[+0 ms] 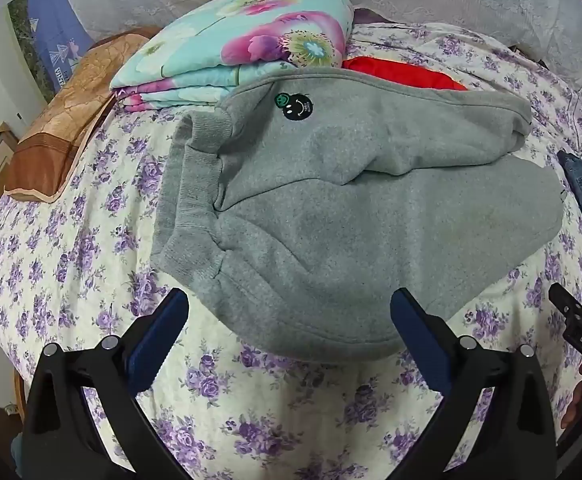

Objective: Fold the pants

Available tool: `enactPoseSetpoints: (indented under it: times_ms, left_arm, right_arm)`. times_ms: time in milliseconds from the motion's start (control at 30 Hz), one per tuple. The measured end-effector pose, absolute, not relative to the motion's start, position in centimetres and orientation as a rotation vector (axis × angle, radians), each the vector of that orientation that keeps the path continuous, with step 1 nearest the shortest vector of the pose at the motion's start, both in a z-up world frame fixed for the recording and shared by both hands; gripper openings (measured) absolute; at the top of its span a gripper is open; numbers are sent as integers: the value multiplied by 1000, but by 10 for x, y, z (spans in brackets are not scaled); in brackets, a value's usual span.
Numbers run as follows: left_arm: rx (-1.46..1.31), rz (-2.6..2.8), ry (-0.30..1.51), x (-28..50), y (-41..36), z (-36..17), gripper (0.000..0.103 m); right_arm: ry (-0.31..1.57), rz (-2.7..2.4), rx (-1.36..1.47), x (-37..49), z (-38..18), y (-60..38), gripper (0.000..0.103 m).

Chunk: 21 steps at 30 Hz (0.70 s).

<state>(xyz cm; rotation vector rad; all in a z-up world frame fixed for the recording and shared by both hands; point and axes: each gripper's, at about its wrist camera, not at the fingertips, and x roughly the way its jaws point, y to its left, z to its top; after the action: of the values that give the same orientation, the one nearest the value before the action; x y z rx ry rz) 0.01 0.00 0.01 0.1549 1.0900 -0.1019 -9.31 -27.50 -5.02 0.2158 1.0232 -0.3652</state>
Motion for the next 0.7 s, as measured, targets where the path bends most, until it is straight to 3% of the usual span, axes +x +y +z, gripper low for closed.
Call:
enactPoseSetpoints:
  times_ms: [700]
  left_arm:
    - [124, -142, 1065, -8, -23, 11, 99]
  right_arm:
    - [926, -229, 185, -85, -10, -217, 100]
